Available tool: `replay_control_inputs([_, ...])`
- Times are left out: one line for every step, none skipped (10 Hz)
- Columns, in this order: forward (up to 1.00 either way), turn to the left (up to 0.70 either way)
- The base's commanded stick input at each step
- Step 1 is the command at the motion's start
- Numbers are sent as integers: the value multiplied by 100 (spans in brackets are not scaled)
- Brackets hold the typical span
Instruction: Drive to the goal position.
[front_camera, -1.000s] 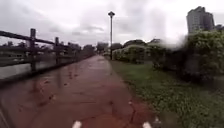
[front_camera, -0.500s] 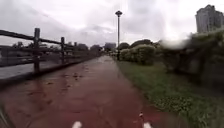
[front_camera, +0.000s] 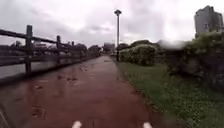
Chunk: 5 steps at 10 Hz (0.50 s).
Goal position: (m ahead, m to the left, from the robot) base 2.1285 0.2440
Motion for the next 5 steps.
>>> replay_control_inputs([50,43])
replay_control_inputs([50,50])
replay_control_inputs([50,50])
replay_control_inputs([50,50])
replay_control_inputs([50,22])
